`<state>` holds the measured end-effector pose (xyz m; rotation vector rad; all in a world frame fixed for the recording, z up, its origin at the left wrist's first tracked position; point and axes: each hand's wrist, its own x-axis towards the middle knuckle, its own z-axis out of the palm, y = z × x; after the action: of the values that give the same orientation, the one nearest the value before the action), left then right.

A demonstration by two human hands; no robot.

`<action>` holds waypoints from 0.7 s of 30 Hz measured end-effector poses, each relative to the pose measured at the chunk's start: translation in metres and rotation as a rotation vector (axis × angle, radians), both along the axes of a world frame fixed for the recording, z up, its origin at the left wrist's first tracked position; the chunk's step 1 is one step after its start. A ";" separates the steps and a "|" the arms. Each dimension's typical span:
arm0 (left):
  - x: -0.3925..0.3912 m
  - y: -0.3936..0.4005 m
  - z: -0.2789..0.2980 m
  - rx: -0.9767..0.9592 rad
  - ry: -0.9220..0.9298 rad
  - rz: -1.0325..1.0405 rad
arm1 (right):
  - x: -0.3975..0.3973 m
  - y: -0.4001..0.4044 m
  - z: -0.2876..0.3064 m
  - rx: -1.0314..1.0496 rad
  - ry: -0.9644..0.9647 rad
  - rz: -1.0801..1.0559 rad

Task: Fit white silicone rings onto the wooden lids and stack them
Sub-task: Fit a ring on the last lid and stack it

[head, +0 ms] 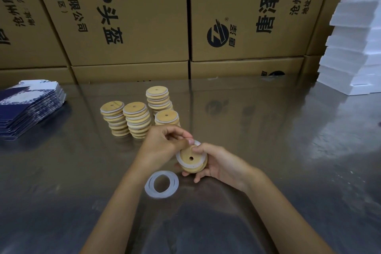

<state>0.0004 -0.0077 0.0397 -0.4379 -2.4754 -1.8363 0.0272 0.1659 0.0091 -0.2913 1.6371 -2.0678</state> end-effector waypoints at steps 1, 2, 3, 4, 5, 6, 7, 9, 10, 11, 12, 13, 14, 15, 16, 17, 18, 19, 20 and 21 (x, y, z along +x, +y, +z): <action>0.000 -0.001 0.000 -0.012 0.004 -0.008 | 0.000 0.000 0.000 0.003 0.005 -0.020; -0.001 -0.002 -0.001 -0.024 0.005 -0.018 | 0.000 0.001 0.000 0.008 0.009 -0.051; -0.002 -0.003 -0.001 -0.033 0.001 -0.027 | -0.001 0.002 0.001 0.015 0.012 -0.085; -0.003 -0.005 -0.002 -0.038 -0.006 -0.033 | -0.001 0.002 0.001 0.022 0.016 -0.113; -0.004 -0.006 -0.002 -0.040 -0.016 -0.036 | -0.001 0.003 0.001 0.029 0.026 -0.128; -0.005 -0.007 -0.003 -0.041 -0.022 -0.034 | -0.001 0.003 0.000 0.039 0.039 -0.134; -0.005 -0.007 -0.003 -0.041 -0.024 -0.027 | 0.000 0.004 0.000 0.052 0.055 -0.134; -0.005 -0.007 -0.004 -0.036 -0.029 -0.014 | 0.000 0.005 -0.001 0.079 0.078 -0.140; -0.004 -0.007 -0.004 -0.037 -0.034 -0.013 | 0.000 0.005 -0.001 0.089 0.083 -0.146; -0.004 -0.007 -0.004 -0.041 -0.037 -0.014 | 0.000 0.006 -0.002 0.095 0.086 -0.151; -0.004 -0.007 -0.004 -0.044 -0.042 -0.013 | -0.001 0.006 -0.002 0.098 0.089 -0.153; -0.004 -0.008 -0.004 -0.043 -0.047 -0.011 | -0.001 0.006 -0.002 0.094 0.088 -0.157; -0.004 -0.008 -0.003 -0.040 -0.051 -0.009 | -0.001 0.006 -0.002 0.084 0.084 -0.164; -0.004 -0.009 -0.003 -0.039 -0.053 -0.010 | -0.002 0.006 -0.003 0.070 0.078 -0.174; -0.004 -0.009 -0.003 -0.037 -0.054 -0.015 | -0.002 0.006 -0.003 0.055 0.071 -0.182; -0.004 -0.009 -0.002 -0.033 -0.053 -0.020 | -0.002 0.006 -0.003 0.038 0.063 -0.189; -0.004 -0.009 -0.002 -0.028 -0.051 -0.022 | -0.003 0.006 -0.002 0.017 0.052 -0.194; -0.004 -0.010 -0.002 -0.022 -0.050 -0.022 | -0.003 0.007 -0.002 -0.006 0.041 -0.200; -0.004 -0.010 -0.001 -0.018 -0.049 -0.021 | -0.003 0.007 -0.002 -0.027 0.034 -0.207; -0.004 -0.010 -0.001 -0.015 -0.051 -0.021 | -0.003 0.007 -0.003 -0.044 0.032 -0.214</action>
<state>-0.0040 -0.0176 0.0385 -0.4253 -2.5281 -1.8614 0.0238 0.1729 0.0063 -0.1708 1.7080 -2.2688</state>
